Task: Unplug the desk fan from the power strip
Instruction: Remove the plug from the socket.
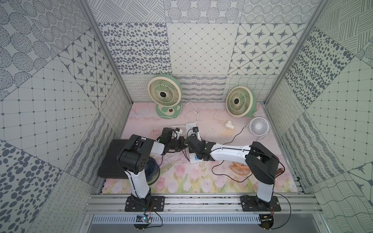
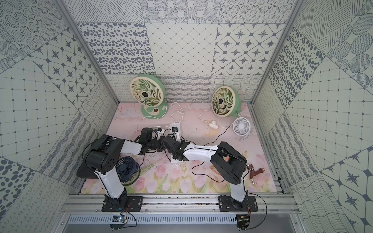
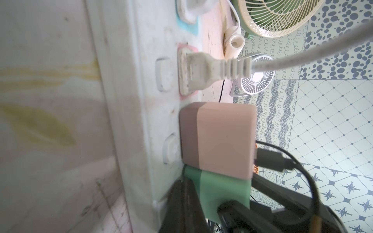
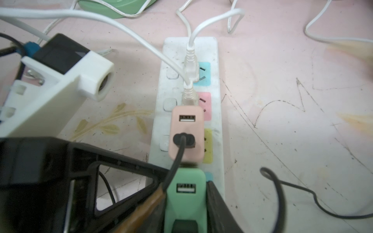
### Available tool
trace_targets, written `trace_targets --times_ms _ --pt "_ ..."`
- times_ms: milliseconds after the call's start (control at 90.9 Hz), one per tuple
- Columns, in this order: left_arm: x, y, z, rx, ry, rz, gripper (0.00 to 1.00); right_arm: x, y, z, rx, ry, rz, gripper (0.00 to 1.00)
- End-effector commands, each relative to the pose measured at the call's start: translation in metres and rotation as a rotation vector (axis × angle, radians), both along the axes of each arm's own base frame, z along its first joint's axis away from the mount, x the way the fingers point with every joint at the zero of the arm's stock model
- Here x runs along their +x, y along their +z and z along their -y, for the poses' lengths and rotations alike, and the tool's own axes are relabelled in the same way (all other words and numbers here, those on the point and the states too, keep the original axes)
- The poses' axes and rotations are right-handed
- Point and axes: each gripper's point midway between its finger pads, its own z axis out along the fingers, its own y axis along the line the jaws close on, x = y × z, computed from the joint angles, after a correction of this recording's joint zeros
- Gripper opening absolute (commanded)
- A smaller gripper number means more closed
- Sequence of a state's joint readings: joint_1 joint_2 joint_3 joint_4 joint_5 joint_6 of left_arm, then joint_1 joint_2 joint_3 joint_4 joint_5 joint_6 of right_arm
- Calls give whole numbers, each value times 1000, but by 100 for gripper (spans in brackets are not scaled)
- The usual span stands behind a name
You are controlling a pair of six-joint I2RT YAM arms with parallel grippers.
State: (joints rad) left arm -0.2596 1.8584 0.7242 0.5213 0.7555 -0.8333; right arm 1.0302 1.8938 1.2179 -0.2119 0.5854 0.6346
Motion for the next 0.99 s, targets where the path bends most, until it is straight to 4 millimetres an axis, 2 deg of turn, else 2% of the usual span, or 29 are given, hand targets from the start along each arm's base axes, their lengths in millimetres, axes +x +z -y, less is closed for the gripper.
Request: trace_targets --times_ms 0,132,198,418,473,616,704,979 --pt "-2 -22 -16 78 48 -64 0 5 27 -11 62 -6 59 14" --pt "-2 -23 -16 77 49 -67 0 13 21 11 170 -55 5 14" --pt "-2 -23 -16 77 51 -70 0 15 21 15 178 -63 5 14" --pt "-3 -25 -16 78 50 -72 0 5 29 -12 33 9 75 15" --pt "-3 -25 -16 80 48 -71 0 5 26 -13 31 11 67 15" --pt "-4 -25 -16 81 48 -72 0 14 19 10 139 -50 1 15" --pt "-3 -26 -17 81 50 -74 0 17 17 17 162 -62 -5 15" --pt "-4 -25 -17 83 49 -71 0 4 21 -17 23 10 58 15"
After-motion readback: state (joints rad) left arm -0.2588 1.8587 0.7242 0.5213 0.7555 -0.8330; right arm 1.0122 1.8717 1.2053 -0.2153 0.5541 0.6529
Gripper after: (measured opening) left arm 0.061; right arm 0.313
